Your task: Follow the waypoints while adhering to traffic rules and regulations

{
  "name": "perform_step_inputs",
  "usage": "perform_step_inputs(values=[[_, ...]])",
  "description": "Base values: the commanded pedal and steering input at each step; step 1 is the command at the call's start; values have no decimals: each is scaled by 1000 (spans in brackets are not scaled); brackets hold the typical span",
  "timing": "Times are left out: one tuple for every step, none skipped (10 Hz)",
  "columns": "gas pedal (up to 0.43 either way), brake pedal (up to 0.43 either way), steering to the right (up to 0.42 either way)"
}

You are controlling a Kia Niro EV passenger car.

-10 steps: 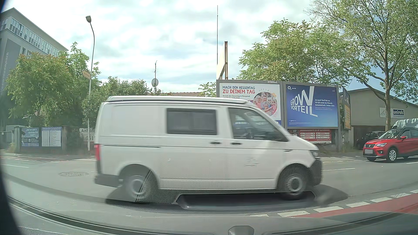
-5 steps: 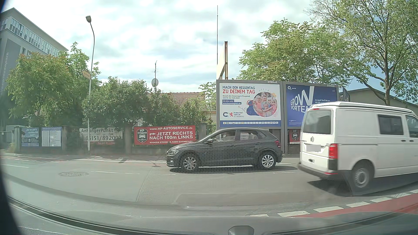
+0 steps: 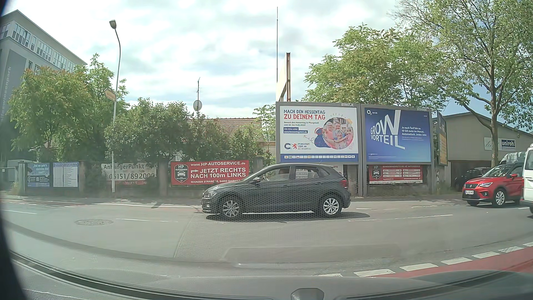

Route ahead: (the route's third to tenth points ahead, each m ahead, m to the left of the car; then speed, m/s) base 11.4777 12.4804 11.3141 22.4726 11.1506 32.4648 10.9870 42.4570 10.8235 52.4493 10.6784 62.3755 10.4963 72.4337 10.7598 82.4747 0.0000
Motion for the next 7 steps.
perform_step_inputs(values=[[0, 287, -212], [0, 287, -212], [0, 287, -212], [0, 287, -212], [0, 287, -212], [0, 287, -212], [0, 280, -212]])
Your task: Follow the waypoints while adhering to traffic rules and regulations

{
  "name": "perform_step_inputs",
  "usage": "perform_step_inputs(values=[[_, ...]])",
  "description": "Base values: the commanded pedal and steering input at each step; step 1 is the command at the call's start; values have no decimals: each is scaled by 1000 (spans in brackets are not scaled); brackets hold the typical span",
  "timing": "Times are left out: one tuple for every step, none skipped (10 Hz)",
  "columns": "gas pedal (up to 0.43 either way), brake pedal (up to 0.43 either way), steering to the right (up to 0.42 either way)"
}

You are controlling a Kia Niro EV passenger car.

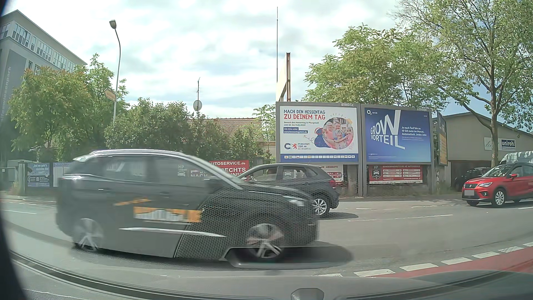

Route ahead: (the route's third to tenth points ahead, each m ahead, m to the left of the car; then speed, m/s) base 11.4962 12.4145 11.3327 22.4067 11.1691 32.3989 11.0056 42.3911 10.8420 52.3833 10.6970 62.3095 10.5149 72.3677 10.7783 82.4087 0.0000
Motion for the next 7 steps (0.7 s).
perform_step_inputs(values=[[0, 287, -212], [0, 287, -212], [0, 287, -212], [0, 280, -212], [0, 287, -212], [0, 287, -212], [0, 287, -212]])
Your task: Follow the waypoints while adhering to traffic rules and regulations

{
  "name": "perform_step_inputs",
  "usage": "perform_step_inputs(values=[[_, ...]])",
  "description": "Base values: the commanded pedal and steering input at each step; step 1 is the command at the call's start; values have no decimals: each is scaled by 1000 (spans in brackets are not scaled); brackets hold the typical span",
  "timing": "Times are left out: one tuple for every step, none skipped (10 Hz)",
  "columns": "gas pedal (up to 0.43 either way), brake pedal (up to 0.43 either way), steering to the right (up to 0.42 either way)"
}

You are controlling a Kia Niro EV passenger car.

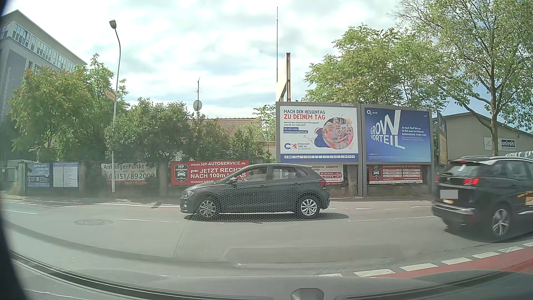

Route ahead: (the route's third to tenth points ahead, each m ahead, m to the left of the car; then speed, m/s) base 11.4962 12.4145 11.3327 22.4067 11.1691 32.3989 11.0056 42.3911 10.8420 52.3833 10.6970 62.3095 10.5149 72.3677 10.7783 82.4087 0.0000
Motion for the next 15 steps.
perform_step_inputs(values=[[0, 287, -212], [0, 287, -212], [0, 287, -212], [0, 287, -212], [0, 287, -212], [0, 287, -212], [0, 287, -212], [0, 287, -212], [0, 280, -212], [0, 287, -212], [0, 287, -212], [0, 287, -212], [0, 287, -212], [0, 287, -212], [0, 287, -212]])
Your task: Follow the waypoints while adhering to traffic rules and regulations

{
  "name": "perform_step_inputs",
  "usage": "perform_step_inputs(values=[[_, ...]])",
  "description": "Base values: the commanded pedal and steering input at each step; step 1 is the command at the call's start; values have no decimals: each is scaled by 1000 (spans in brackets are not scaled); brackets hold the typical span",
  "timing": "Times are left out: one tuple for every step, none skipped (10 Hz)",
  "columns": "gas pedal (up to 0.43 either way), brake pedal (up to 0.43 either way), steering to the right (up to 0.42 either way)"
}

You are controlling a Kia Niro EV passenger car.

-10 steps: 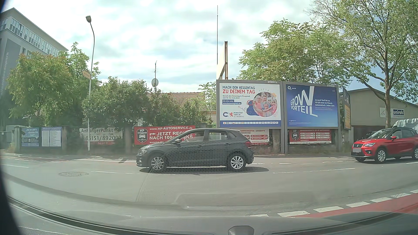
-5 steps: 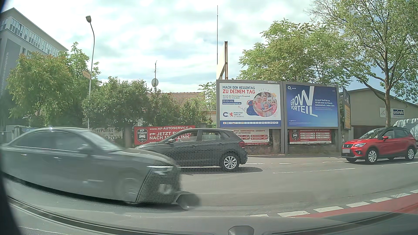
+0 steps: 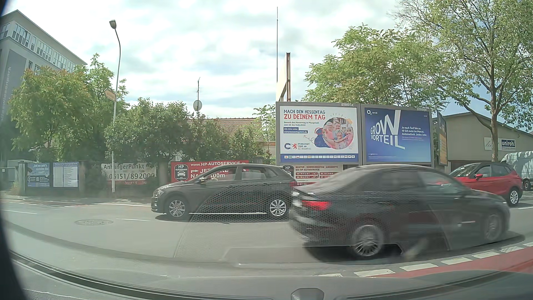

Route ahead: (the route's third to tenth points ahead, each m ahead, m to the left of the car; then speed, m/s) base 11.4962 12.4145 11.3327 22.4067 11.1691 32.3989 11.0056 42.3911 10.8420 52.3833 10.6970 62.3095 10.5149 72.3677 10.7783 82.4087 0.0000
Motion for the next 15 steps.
perform_step_inputs(values=[[0, 287, -212], [0, 287, -212], [0, 287, -212], [0, 287, -212], [0, 287, -212], [0, 287, -212], [0, 287, -212], [0, 280, -212], [0, 287, -212], [0, 287, -212], [0, 280, -212], [0, 287, -212], [0, 287, -212], [0, 287, -212], [0, 287, -212]])
